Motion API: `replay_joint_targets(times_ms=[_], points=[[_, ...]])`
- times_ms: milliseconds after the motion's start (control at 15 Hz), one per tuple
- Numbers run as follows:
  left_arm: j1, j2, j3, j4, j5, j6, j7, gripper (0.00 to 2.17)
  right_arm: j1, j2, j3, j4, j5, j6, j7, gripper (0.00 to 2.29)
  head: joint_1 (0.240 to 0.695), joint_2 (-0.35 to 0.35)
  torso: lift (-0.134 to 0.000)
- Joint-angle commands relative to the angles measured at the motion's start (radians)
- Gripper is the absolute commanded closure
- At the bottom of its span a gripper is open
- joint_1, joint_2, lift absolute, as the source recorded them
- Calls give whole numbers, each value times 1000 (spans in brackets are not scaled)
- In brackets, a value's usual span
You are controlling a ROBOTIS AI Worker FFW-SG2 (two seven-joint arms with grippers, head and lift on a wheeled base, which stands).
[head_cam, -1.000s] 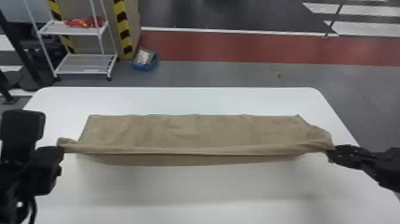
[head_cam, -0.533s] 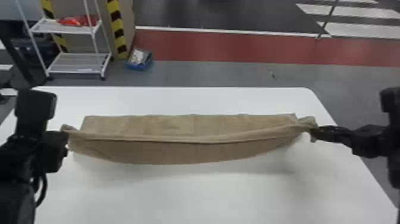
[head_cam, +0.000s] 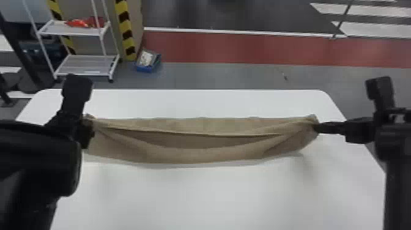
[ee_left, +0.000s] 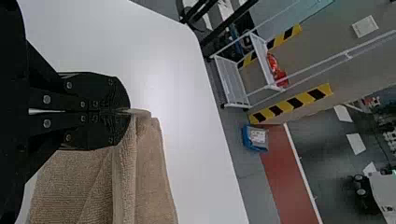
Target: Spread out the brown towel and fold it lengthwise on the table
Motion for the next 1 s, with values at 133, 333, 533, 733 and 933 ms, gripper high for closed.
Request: replay_joint_targets(times_ms=[133, 333, 533, 733, 933], points=[[-6, -1, 8, 28, 3, -40, 35, 1440, 28, -3, -12, -31, -17, 134, -7, 1038, 695, -67, -124], [54, 2, 36, -52, 5, -31, 23, 1440, 123, -3, -23, -172, -22, 204, 45, 1038, 695, -68, -124], [143, 6, 73, -194, 2, 52, 1, 1440, 185, -3, -81, -307, -23, 244, 120, 1038, 695, -66, -124], [247, 6, 120, -361, 2, 119, -20, 1440, 208, -6, -140, -401, -56, 284, 151, 1038, 695, -72, -124], [316, 8, 137, -470, -1, 211, -25, 1440, 222, -16, -167, -456, -60, 324, 151, 1038, 695, -86, -124]])
